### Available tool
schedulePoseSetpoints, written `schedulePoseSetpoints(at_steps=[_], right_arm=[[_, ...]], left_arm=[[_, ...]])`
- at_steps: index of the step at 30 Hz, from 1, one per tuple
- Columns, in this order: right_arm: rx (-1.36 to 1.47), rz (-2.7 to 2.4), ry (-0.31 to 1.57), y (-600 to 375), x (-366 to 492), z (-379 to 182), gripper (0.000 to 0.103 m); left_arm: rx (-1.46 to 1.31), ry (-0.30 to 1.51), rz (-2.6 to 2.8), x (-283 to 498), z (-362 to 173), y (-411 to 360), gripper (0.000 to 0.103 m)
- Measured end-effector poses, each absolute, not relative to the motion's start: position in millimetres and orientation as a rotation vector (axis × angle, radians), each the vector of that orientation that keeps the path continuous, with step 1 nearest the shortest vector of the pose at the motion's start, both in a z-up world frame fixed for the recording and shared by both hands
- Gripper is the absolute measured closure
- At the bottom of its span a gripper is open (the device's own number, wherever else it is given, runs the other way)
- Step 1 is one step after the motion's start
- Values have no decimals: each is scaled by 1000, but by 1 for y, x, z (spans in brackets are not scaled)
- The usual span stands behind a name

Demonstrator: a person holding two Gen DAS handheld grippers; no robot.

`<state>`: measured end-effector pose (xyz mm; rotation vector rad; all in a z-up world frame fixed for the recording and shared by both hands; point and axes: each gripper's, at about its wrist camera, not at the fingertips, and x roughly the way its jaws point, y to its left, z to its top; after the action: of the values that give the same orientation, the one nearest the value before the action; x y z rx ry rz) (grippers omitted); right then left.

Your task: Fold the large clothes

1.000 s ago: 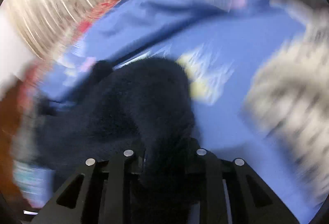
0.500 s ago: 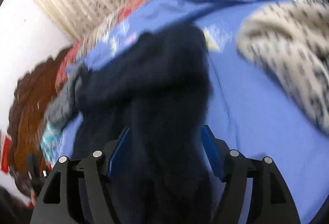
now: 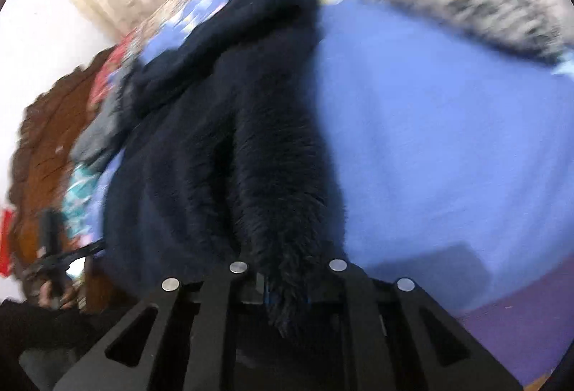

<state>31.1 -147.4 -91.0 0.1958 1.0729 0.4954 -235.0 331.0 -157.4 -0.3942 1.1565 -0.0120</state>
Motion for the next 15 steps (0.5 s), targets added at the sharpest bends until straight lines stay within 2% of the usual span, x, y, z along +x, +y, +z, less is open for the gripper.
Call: schedulePoseSetpoints(at_steps=[3,5,6,7,8,9,10,15], right_arm=[[195,492,1103,-146,31,-102,64],[216,519,1092,-142,26,-106,58],[244,535,1084,-143,25,-104,55],[278,556,1077,-145,23,-104,44],[310,575,1075,-145,21,-103,34],[335,595,1080,-148,18,-103,30],[341,606,1086,-152,16,-105,25],[342,638,1151,-156,2,-114,21]], left_arm=[[-377,1166,-12,-236,-152,324,87],[-351,1151,6,-238,-150,324,80],[-358,1147,13,-240,-150,325,73],[-373,1149,20,-243,-151,327,60],[-404,1157,14,-246,-154,332,52],[-440,1169,4,-250,-158,337,39],[-473,1182,-1,-253,-163,340,33],[-679,1223,-63,-266,-187,354,33]])
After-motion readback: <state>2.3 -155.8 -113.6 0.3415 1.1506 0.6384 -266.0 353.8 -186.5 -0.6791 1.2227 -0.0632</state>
